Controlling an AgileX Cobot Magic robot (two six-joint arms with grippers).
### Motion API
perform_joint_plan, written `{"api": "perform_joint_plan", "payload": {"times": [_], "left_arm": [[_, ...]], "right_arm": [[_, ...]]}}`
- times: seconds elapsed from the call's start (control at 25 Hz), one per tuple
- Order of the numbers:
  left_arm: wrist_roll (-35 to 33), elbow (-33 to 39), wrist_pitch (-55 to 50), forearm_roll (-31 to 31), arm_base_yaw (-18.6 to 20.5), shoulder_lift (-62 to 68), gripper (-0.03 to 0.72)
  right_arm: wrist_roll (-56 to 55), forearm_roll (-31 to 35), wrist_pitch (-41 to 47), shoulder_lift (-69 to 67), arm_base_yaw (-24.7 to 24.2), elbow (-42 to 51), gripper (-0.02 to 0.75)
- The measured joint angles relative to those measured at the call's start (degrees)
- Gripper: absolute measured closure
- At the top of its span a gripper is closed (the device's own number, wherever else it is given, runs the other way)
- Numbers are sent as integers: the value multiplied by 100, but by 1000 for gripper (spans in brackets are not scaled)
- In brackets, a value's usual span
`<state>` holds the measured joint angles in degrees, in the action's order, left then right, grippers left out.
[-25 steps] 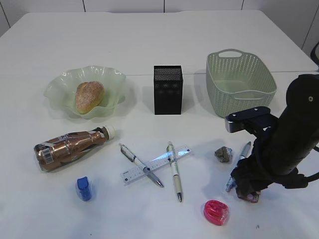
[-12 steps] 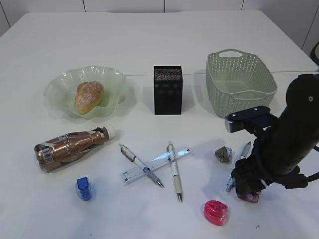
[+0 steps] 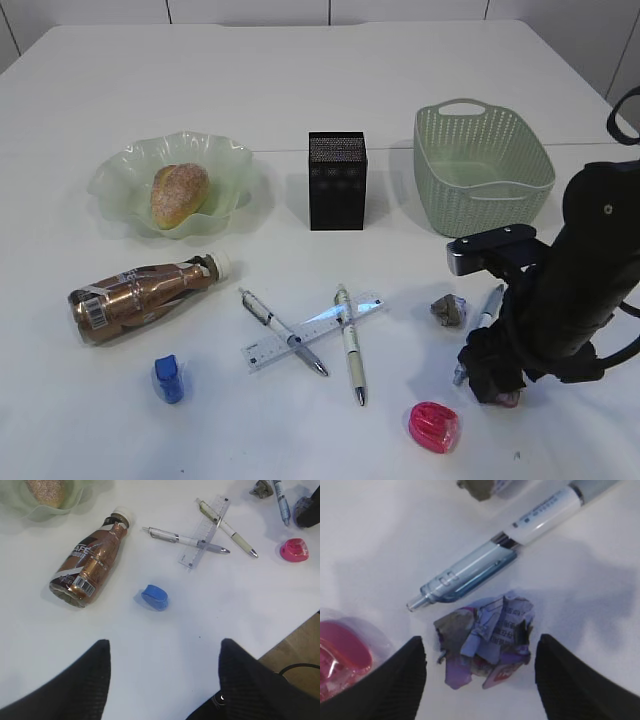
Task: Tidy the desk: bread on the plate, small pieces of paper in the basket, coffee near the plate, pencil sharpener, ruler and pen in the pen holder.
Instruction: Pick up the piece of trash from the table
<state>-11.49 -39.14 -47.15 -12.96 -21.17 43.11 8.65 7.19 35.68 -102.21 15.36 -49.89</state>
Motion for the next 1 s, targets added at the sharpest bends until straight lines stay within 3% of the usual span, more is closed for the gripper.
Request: {"api": "perform_joint_plan", "payload": {"times": [0.32, 0.48, 0.6, 0.64, 0.76, 1.0], "left_arm": [[0, 0, 0, 0, 0, 0, 215], [0, 0, 0, 0, 0, 0, 215], [0, 0, 0, 0, 0, 0, 215], [0, 0, 0, 0, 0, 0, 215], [0, 0, 0, 0, 0, 0, 215], [0, 0, 0, 0, 0, 0, 216]], "right_arm": [[0, 38, -18, -122, 0, -4, 214], [0, 51, -27, -178, 0, -4, 372], [0, 51, -27, -178, 0, -14, 628], [0, 51, -11, -178, 0, -40, 667], [0, 28, 101, -104, 0, -157, 715], [0, -10, 415, 535, 0, -331, 721]]}}
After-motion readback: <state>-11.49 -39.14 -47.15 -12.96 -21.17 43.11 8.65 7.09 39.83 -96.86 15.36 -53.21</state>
